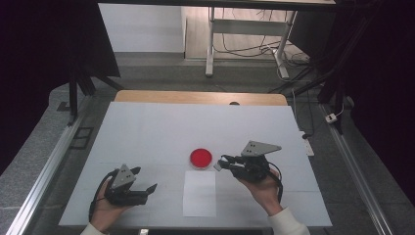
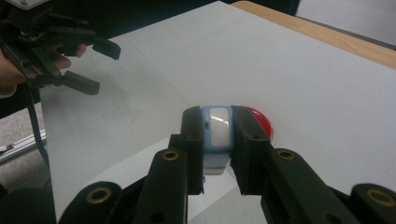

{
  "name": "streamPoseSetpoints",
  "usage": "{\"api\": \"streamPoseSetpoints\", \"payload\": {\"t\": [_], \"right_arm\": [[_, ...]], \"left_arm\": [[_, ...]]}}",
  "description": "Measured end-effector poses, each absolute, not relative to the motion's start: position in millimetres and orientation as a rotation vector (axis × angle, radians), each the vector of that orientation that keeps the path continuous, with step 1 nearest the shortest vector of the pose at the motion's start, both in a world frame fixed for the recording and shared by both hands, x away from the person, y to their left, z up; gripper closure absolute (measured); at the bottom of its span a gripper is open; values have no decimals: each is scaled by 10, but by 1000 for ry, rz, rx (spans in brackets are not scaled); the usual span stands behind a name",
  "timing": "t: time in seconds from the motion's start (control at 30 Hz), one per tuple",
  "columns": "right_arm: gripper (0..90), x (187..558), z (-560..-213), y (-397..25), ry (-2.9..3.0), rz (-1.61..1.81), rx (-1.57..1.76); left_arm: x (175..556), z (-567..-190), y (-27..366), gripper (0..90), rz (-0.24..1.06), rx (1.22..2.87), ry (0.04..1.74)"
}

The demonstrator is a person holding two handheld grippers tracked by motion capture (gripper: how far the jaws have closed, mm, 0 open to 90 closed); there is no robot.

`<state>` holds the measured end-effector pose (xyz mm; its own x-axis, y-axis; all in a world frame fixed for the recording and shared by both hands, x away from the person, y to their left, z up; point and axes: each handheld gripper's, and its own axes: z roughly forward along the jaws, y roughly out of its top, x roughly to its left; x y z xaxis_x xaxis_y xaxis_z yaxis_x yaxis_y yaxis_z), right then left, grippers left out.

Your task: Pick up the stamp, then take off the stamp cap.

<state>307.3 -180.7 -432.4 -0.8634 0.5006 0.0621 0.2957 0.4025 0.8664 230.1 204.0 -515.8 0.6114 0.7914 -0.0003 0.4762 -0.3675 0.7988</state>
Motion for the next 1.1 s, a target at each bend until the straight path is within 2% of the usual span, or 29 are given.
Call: {"api": "streamPoseSetpoints", "payload": {"t": [1.1], "right_arm": [[749, 2971, -4395, -1627, 2448, 1529, 738]], "left_arm": [[2307, -5156, 1996, 169, 496, 2020, 995]]}}
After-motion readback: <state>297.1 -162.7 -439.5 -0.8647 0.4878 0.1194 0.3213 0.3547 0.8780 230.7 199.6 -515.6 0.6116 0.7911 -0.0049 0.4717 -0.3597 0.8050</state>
